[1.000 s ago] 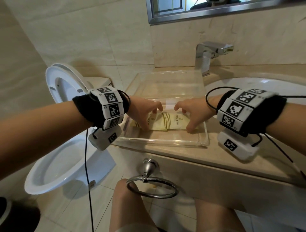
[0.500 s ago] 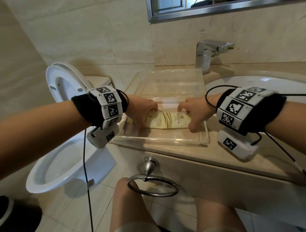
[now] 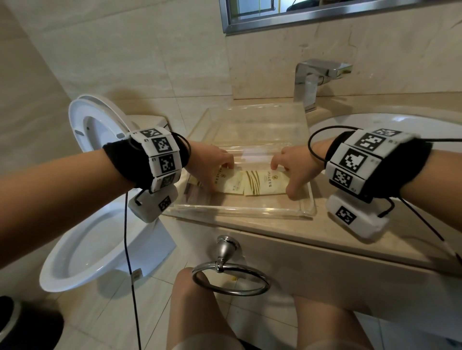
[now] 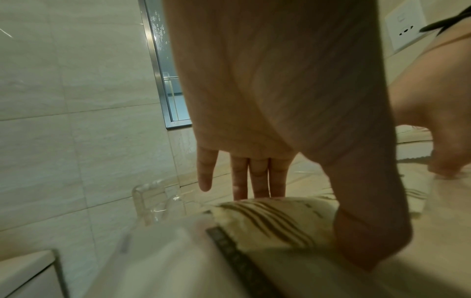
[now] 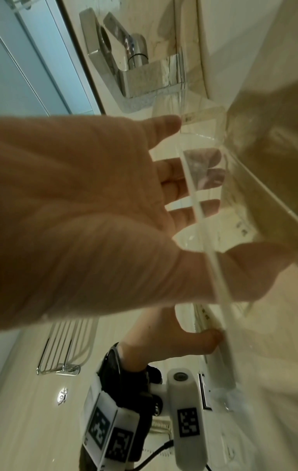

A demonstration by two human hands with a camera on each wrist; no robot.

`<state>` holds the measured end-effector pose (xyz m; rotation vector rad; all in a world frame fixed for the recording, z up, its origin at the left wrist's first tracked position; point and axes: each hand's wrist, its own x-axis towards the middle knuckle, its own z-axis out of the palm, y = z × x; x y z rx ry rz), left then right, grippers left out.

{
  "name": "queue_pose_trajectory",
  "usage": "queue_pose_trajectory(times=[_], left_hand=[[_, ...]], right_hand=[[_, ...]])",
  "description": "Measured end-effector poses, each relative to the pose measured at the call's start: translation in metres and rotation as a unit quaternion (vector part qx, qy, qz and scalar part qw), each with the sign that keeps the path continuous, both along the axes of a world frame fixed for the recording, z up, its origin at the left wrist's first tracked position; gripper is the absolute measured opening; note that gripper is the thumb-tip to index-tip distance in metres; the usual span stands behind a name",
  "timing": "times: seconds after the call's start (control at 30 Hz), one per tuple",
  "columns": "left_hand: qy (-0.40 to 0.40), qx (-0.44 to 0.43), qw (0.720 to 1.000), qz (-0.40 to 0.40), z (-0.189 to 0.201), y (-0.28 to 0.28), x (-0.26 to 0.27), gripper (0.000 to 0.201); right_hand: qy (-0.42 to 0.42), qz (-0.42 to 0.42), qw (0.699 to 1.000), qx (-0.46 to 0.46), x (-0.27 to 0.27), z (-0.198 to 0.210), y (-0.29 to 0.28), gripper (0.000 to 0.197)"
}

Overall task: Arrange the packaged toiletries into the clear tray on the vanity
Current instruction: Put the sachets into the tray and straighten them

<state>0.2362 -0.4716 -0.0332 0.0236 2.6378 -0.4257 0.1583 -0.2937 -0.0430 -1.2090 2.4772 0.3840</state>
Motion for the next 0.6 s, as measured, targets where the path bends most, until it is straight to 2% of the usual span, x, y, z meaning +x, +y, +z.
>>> queue_pose_trajectory(times=[0.37, 0.6], left_hand=[[0.01, -0.001, 1.0, 0.003, 0.0008, 0.0001, 0.004, 0.072], [0.004, 0.016, 1.0, 0.018, 0.003, 0.0005, 0.0059, 0.086]], right_hand=[[-0.006, -0.014, 1.0, -0.004, 0.0012, -0.001, 0.0006, 0.084], [-0.026, -0.027, 0.999, -0.024, -0.0006, 0.0043, 0.0032, 0.089]])
